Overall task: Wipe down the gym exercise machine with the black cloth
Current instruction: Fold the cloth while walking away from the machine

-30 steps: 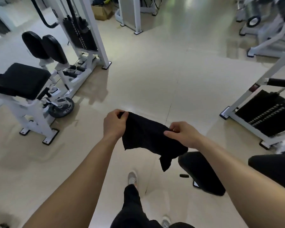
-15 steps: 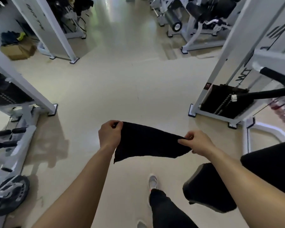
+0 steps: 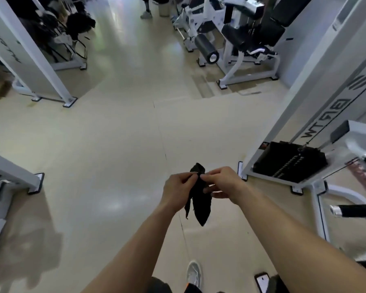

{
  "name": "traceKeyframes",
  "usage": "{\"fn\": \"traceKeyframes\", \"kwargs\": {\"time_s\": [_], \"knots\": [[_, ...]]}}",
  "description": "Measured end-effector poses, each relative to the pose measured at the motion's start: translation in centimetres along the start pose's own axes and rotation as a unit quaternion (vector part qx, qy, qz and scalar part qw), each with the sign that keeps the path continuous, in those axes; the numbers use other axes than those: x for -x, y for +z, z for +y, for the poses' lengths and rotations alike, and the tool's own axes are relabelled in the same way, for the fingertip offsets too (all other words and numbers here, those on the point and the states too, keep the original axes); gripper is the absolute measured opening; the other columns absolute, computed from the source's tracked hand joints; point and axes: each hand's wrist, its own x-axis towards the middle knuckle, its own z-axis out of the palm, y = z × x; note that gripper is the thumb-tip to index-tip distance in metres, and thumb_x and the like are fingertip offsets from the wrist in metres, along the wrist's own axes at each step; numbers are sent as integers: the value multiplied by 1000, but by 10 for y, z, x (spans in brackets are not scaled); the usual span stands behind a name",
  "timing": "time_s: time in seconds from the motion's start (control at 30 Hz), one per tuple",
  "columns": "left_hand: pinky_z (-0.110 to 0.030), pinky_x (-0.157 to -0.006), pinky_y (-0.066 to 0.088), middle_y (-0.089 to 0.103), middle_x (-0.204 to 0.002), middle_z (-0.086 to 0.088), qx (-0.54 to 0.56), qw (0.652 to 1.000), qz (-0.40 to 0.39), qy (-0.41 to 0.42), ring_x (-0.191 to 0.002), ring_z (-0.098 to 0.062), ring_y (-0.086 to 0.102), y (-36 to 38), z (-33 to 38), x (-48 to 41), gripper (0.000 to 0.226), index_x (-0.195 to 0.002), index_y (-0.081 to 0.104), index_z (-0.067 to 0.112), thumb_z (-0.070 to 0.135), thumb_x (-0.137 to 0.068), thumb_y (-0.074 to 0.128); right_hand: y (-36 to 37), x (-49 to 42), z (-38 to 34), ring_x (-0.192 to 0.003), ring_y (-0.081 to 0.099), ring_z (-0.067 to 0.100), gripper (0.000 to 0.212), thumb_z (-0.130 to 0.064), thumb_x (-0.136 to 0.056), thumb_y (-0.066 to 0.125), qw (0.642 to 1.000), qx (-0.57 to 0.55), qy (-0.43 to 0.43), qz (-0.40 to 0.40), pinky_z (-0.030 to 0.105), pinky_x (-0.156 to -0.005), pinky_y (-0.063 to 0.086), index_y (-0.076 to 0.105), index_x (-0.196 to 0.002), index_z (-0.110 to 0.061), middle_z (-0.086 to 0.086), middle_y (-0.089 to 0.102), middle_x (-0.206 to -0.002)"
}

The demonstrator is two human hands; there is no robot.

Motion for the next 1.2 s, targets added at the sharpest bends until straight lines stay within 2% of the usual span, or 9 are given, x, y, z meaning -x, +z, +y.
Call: {"fn": "traceKeyframes", "kwargs": {"time_s": [0.13,0.33,0.53,0.67,0.77,0.9,1.03,1.13,1.2], "knots": [[-33,-91,54,75,-99,19,-39,998,-15,53,-97,-1,67,-20,24,-58,22,-107,74,41,31,-98,57,0,-39,-52,-69,74,14,14,-19,-90,74,997,-65,13,39,29,-69,55,74,-100,-10,4,76,-87],[-33,-90,54,75,-101,18,-105,982,-91,126,-97,-4,67,-65,49,-150,25,-107,59,62,38,-99,55,8,-108,-120,-80,76,17,11,-14,-91,69,986,-133,45,91,29,-71,55,73,-98,-8,3,78,-88],[-31,-89,54,75,-102,15,-169,955,-178,166,-98,-4,67,-136,64,-253,30,-120,68,42,25,-97,57,30,-165,-197,-87,76,18,16,-11,-84,59,982,-130,61,121,30,-75,52,72,-92,-11,3,79,-92],[-21,-74,48,71,-93,13,-219,932,-204,207,-87,-9,64,-167,88,-318,27,-116,71,29,24,-101,50,39,-198,-236,-81,73,16,23,-8,-80,65,982,-60,22,178,29,-71,48,72,-102,-11,7,76,-98],[-22,-72,45,70,-94,11,-230,924,-216,216,-87,-10,63,-178,107,-365,25,-111,70,25,28,-103,46,31,-225,-250,-99,60,15,44,-3,-87,59,972,34,-48,226,24,-77,49,61,-123,-28,2,57,-121],[-21,-73,44,69,-91,16,-216,915,-260,221,-87,-3,62,-179,132,-433,22,-99,66,30,31,-103,44,9,-264,-266,-140,27,16,71,0,-87,53,975,96,-74,185,28,-102,40,47,-139,-48,-6,23,-150],[-26,-74,47,68,-84,12,-206,896,-322,225,-81,-7,62,-165,166,-509,21,-91,67,29,30,-101,49,-26,-317,-289,-144,18,14,57,-10,-87,59,978,88,-78,174,33,-113,30,54,-124,-53,-8,22,-153],[-27,-73,47,68,-82,11,-209,884,-345,235,-77,-7,60,-148,195,-570,20,-88,69,26,29,-100,53,-60,-364,-306,-136,34,9,21,-23,-88,70,976,31,-92,194,37,-113,37,64,-102,-37,-9,37,-143],[-31,-74,50,69,-82,11,-204,887,-345,230,-78,-7,62,-133,215,-613,16,-88,68,28,29,-99,56,-89,-394,-318,-118,52,8,15,-22,-88,73,973,7,-98,210,33,-100,47,68,-101,-19,-7,54,-126]]}}
